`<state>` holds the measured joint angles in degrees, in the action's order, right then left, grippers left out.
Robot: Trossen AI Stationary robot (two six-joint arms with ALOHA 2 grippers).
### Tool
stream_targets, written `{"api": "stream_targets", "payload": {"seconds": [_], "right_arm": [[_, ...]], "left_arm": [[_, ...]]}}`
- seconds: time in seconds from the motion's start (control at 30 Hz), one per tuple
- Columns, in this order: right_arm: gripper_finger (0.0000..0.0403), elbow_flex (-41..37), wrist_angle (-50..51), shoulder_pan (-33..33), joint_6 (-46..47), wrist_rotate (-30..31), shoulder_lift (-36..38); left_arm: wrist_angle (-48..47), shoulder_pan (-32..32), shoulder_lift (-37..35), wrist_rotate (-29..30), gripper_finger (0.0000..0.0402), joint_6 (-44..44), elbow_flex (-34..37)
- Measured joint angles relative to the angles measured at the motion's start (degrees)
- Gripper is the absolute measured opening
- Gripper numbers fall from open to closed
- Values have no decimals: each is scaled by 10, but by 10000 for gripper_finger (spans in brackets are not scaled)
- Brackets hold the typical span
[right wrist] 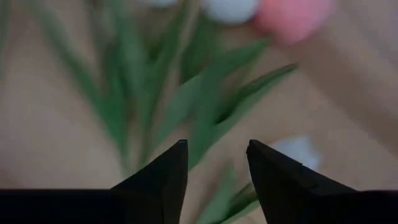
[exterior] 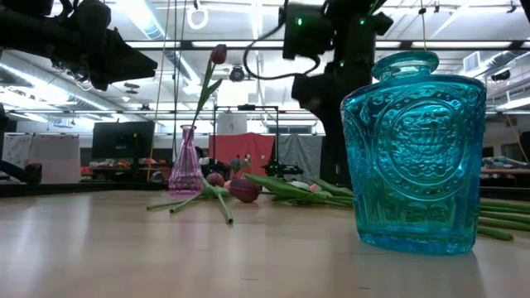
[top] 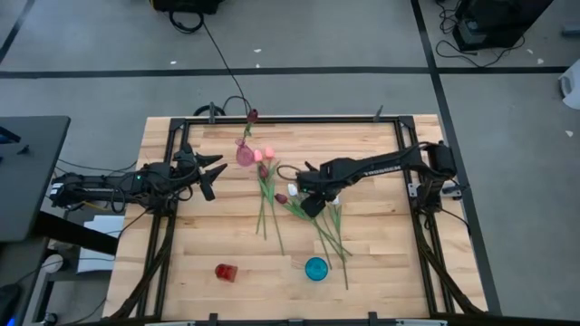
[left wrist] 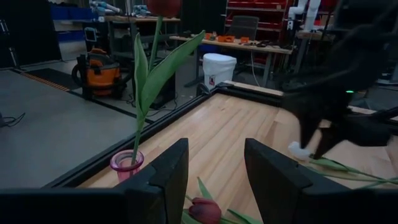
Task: Sort flowers into vase by color
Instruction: Put the bottom pink flower into the red vase
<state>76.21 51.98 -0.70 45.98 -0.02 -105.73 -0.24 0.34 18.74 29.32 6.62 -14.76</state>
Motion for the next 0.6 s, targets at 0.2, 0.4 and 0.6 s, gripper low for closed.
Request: {"api": "stream_targets", "payload": {"seconds": [0.2,0.4,0.6], "right_arm": [[165,6,-14,50,35,-17,-12],[164,5,-3,75,70,-27,-51],[164,5,8,75,70,4,-72]], "left_arm": [[-1,0,0,0,163,0,0],[1,0,0,0,163,0,0],[3,0,0,0,163,-2,0]]}}
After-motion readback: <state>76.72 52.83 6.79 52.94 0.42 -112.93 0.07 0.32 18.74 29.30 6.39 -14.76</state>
